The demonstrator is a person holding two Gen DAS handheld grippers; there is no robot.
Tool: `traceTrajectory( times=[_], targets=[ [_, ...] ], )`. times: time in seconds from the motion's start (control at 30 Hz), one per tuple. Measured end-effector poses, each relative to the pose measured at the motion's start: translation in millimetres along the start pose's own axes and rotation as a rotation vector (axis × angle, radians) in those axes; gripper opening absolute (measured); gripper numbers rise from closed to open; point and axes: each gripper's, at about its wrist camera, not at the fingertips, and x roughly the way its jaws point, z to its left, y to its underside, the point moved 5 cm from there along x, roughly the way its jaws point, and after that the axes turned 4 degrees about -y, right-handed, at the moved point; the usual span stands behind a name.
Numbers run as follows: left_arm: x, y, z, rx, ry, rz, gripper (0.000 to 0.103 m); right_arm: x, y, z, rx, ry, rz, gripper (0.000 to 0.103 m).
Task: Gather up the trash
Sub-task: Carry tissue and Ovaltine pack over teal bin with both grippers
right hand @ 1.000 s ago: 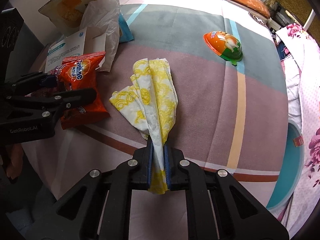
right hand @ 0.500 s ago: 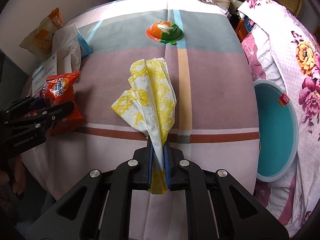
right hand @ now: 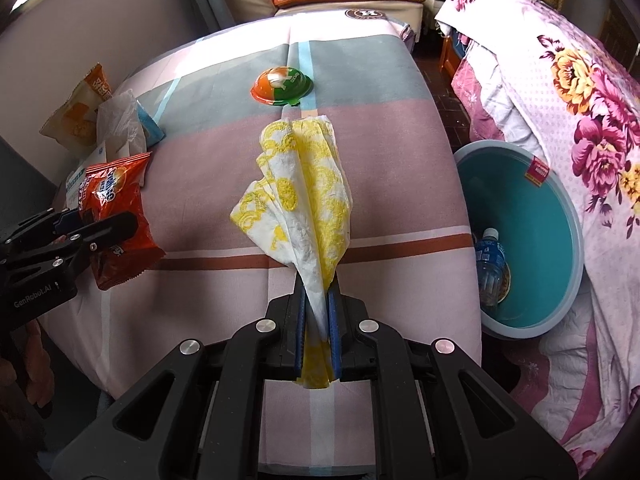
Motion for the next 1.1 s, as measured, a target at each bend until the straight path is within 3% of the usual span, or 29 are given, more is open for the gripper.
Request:
traceTrajectory(
  times=[0.67, 1.1],
  targets=[
    [13.4, -34.6, -100.4, 0.178, 0.062, -0.018, 0.048, -30.3, -9.2, -73.2, 0.156, 0.022, -0.108, 0.010],
    [31.2, -48.9, -175.9, 0.270, 0.132, -0.003, 0.048, -56.8, 6.9, -150.5, 0.314, 0.081, -0.176, 0.010]
  ],
)
